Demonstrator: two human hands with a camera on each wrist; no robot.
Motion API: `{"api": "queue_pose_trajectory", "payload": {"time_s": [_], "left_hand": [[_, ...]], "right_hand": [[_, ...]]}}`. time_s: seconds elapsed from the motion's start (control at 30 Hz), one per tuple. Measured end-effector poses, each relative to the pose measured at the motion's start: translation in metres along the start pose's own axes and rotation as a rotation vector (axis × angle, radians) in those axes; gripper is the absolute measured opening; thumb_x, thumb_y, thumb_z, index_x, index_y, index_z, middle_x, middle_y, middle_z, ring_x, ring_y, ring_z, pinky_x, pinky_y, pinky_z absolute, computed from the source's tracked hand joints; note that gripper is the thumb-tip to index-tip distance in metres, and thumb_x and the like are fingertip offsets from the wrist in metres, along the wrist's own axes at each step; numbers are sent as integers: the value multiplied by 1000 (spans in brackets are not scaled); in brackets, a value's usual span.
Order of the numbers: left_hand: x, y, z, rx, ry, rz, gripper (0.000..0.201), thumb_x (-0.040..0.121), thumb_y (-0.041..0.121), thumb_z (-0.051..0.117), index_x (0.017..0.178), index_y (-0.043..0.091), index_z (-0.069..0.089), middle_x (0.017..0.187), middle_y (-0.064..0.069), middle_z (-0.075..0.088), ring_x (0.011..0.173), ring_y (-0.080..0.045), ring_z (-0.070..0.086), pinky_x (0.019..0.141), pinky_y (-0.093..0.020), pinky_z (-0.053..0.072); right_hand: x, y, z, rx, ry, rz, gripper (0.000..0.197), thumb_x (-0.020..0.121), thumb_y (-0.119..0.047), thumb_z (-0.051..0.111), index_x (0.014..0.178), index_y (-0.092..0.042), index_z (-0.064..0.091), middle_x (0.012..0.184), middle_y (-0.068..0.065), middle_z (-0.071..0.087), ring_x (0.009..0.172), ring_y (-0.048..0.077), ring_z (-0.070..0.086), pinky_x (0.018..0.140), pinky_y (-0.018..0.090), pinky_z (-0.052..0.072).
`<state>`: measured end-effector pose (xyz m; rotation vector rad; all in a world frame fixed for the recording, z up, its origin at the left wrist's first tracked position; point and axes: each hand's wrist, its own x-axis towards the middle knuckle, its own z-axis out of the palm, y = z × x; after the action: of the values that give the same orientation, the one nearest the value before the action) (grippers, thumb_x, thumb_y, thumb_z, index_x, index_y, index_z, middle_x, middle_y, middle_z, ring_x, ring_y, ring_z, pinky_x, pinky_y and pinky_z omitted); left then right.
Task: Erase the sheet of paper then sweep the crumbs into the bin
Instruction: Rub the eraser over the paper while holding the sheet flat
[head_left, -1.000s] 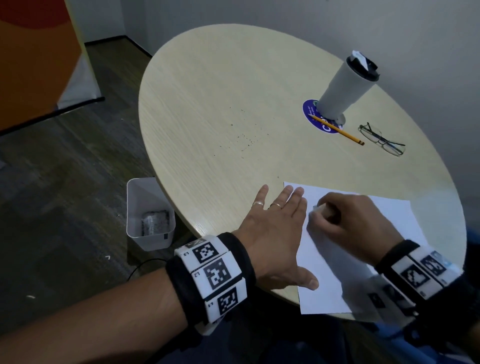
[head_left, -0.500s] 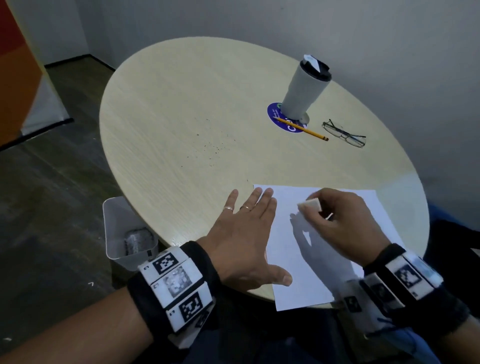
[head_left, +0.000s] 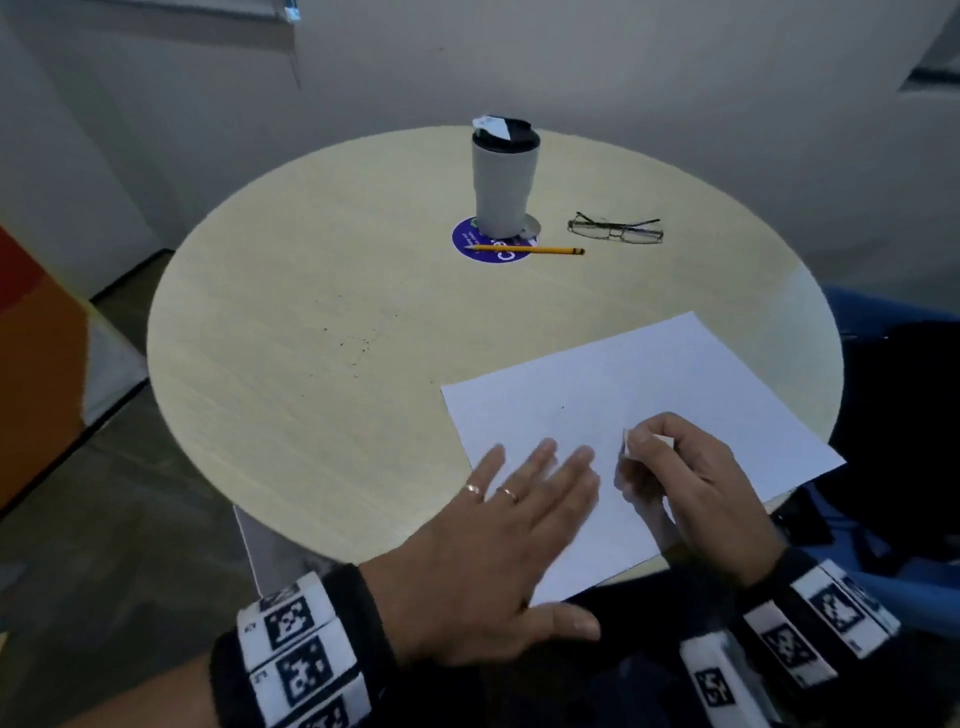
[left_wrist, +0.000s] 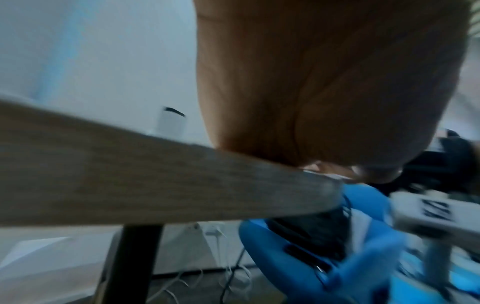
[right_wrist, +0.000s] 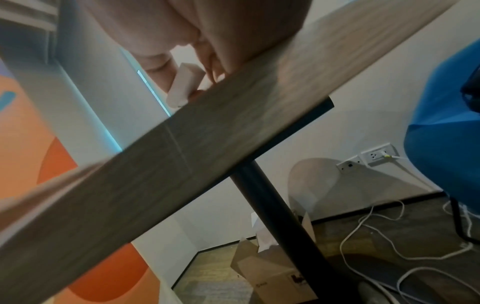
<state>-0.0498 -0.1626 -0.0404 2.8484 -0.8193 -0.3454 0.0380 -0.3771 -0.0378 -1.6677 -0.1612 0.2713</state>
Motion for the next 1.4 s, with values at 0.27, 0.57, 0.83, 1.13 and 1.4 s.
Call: {"api": "queue_pose_trajectory", "payload": {"time_s": [0.27, 0.57, 0.83, 1.13, 1.4], "left_hand": [[26, -39, -30, 98, -297, -70, 89, 96, 82, 5, 162, 31, -25, 165, 11, -38, 152, -12, -38, 127, -48, -16], [60, -31, -38, 173, -197, -89, 102, 95, 84, 14, 165, 17, -18, 170, -2, -29, 158, -22, -25, 129, -53, -8], [71, -79, -49, 174, -232, -305, 102, 94, 87, 12, 164, 19, -22, 169, 2, -30, 158, -19, -23, 130, -52, -7], [53, -64, -51, 127, -205, -247, 102, 91, 86, 9, 164, 22, -20, 169, -2, -33, 158, -24, -26, 130, -50, -7], [33, -117, -55, 168, -231, -646, 117, 83, 93, 4, 164, 11, -17, 170, -6, -28, 159, -24, -23, 128, -51, -12]], "right_hand": [[5, 5, -8, -14, -65, 54, 26, 106, -18, 59, 84, -3, 60, 69, 16, 63, 64, 26, 54, 61, 40, 41], [10, 8, -7, -23, -60, 20, 24, 101, -28, 64, 82, -14, 64, 68, 19, 67, 61, 26, 57, 62, 43, 46], [9, 10, -5, -52, -37, 29, 24, 97, -30, 66, 80, -13, 63, 69, 19, 66, 62, 27, 57, 67, 48, 49], [10, 11, -4, -145, -27, -9, 28, 96, -31, 65, 80, -9, 59, 60, 8, 64, 54, 23, 54, 64, 45, 49], [10, 14, -4, -192, -20, -10, 27, 100, -22, 63, 82, -3, 57, 57, 9, 60, 51, 21, 50, 60, 39, 44]]}}
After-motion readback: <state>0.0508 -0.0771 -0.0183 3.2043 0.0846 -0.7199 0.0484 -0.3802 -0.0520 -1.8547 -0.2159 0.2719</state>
